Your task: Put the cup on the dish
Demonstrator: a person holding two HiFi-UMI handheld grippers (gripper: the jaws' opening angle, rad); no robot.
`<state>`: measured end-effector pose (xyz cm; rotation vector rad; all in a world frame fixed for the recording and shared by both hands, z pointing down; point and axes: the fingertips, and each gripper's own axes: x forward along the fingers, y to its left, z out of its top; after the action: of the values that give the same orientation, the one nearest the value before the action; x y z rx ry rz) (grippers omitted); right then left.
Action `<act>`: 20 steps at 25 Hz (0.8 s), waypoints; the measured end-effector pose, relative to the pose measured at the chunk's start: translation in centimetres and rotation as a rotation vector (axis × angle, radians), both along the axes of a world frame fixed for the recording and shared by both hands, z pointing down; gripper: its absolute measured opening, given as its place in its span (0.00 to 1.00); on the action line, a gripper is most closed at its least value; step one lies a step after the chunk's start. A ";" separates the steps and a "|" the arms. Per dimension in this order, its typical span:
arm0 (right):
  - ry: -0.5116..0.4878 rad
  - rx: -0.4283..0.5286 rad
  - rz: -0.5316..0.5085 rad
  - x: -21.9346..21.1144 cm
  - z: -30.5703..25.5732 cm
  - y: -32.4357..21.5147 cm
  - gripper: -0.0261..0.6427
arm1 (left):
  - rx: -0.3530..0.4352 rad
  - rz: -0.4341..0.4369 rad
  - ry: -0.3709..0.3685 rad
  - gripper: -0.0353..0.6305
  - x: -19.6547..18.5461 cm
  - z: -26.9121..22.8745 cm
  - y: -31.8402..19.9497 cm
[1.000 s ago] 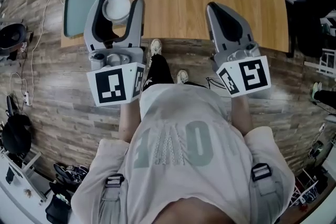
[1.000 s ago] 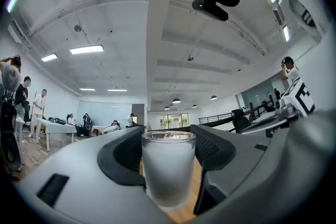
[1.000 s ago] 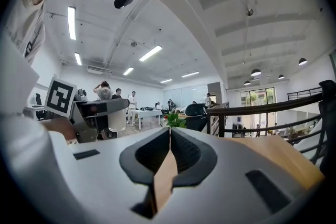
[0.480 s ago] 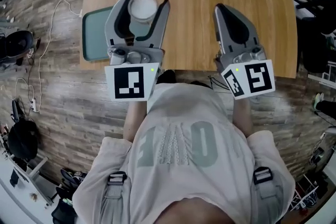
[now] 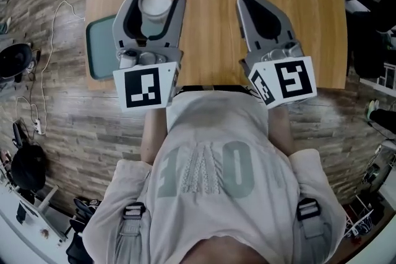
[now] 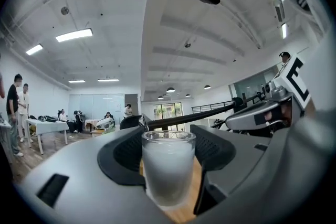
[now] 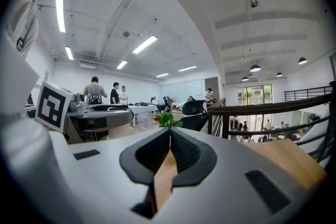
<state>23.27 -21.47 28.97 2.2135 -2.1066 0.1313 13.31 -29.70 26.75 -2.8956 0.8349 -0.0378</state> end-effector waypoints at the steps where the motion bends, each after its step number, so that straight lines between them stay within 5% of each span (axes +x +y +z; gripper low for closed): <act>1: -0.009 0.000 0.012 0.3 -0.1 -0.2 0.07 | 0.014 -0.008 -0.001 0.47 0.3 -0.2 -0.1; 10: -0.030 0.010 -0.050 1.4 0.1 -1.5 0.07 | 0.018 -0.054 0.011 0.47 2.3 -0.8 0.2; 20: -0.024 -0.056 -0.155 -1.8 2.1 -6.4 0.07 | -0.014 -0.179 -0.027 0.47 -2.4 0.7 -4.2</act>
<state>21.43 -27.88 31.03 2.0185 -2.2478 0.2052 10.93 -33.87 27.41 -2.8173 1.0909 -0.1002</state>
